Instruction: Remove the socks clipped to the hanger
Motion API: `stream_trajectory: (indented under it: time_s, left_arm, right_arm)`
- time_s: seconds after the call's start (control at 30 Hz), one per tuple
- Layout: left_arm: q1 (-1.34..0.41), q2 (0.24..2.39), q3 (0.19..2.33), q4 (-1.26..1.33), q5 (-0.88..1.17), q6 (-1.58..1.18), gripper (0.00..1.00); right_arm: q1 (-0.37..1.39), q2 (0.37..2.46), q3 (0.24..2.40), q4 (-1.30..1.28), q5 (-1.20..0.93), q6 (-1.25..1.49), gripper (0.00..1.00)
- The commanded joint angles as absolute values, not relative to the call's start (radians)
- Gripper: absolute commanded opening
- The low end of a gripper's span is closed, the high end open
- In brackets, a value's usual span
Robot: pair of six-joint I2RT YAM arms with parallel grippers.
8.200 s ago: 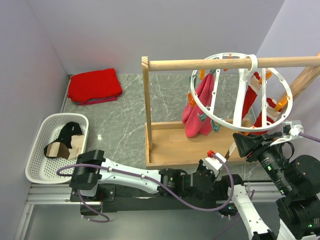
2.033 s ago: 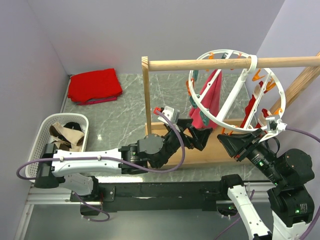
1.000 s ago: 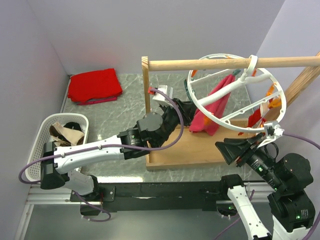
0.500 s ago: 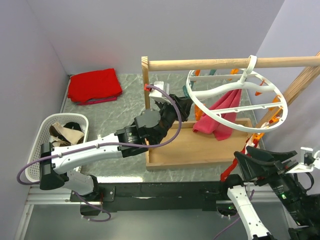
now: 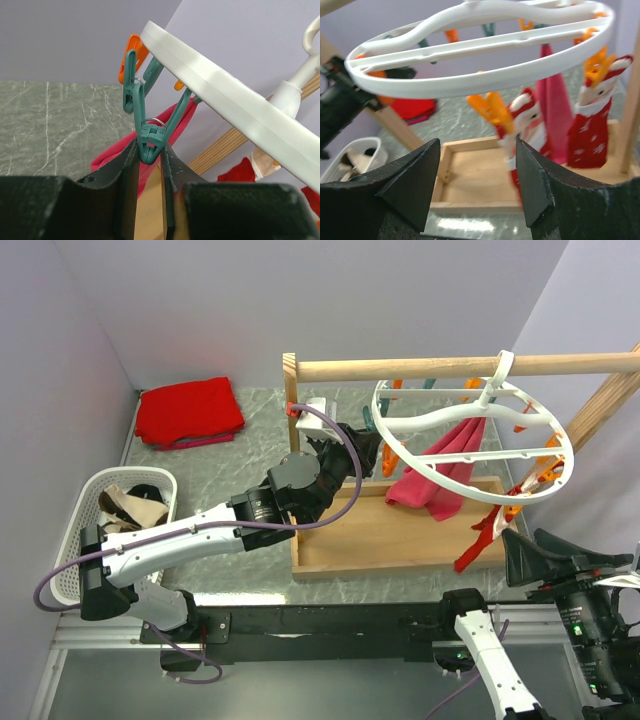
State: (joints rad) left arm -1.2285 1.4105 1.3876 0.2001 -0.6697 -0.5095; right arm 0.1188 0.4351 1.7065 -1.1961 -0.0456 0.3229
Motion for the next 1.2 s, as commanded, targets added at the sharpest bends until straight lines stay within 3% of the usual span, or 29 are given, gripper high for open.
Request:
stream_trajectory:
  time_s: [0.0, 0.4, 0.73, 0.83, 0.97, 1.03, 1.17]
  left_arm:
    - [-1.216, 1.374, 1.424, 0.195, -0.677, -0.506, 0.13]
    - [-1.21, 1.365, 1.424, 0.178, -0.638, -0.518, 0.14]
    - [-1.21, 1.35, 1.408, 0.147, -0.588, -0.531, 0.18]
    - [-1.21, 1.322, 1.378, 0.126, -0.53, -0.528, 0.28]
    - [-1.21, 1.26, 1.329, 0.075, -0.456, -0.531, 0.55]
    - [-1.21, 1.238, 1.298, 0.034, -0.421, -0.541, 0.63]
    - [-1.212, 1.163, 1.211, 0.046, -0.199, -0.534, 0.81]
  right_arm:
    - [0.141, 0.52, 1.692, -1.158, 0.095, 0.282, 0.69]
    - [0.14, 0.495, 1.551, -0.971, -0.103, 0.267, 0.68]
    - [0.141, 0.499, 1.503, -0.94, -0.104, 0.267, 0.54]
    - [0.14, 0.5, 1.503, -0.945, -0.098, 0.261, 0.5]
    - [0.141, 0.506, 1.512, -0.953, -0.092, 0.259, 0.44]
    - [0.141, 0.505, 1.509, -0.953, -0.097, 0.258, 0.43]
    - [0.141, 0.502, 1.5, -0.943, -0.112, 0.261, 0.42]
